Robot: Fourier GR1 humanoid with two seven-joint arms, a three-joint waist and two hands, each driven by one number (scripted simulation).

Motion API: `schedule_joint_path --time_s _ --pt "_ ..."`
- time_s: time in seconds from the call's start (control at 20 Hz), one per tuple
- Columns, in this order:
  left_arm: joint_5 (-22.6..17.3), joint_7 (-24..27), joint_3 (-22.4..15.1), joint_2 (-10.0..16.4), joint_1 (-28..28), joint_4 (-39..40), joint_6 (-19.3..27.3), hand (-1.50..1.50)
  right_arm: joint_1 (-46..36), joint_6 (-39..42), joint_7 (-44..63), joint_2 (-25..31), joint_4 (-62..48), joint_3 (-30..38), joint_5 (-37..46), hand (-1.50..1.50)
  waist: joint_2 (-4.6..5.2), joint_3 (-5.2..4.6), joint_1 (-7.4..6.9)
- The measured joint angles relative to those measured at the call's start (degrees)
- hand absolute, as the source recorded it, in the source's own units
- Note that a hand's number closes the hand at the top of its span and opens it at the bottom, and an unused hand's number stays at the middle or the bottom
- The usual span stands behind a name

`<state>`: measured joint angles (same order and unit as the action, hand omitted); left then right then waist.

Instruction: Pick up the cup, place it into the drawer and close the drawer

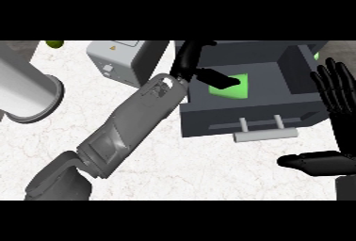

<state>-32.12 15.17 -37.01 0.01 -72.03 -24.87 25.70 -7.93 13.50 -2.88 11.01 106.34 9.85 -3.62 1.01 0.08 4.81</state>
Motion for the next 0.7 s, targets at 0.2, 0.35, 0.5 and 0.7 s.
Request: schedule_joint_path --time_s 0.2,0.35,0.5,0.7 --pt "-1.7 3.1 -0.8 0.0 0.7 -1.1 2.5 -1.50 0.2 2.1 0.0 0.2 0.3 0.9 -3.8 -1.50 0.09 -0.01 0.32" --pt "-3.1 5.2 -0.6 0.0 0.9 -2.5 3.2 -1.50 0.8 4.3 0.9 0.0 1.2 0.8 -7.9 1.50 -0.06 -0.02 -0.06" --pt "-5.0 6.9 0.1 0.0 0.5 -4.5 3.7 -1.50 1.7 6.5 1.3 0.4 1.8 0.4 -9.8 1.50 -0.25 -0.03 -0.76" --pt "-6.3 7.1 1.8 0.0 -0.8 -5.8 4.4 -1.50 2.2 9.5 1.6 3.8 3.4 1.1 -9.9 1.50 -0.56 -0.05 -2.06"
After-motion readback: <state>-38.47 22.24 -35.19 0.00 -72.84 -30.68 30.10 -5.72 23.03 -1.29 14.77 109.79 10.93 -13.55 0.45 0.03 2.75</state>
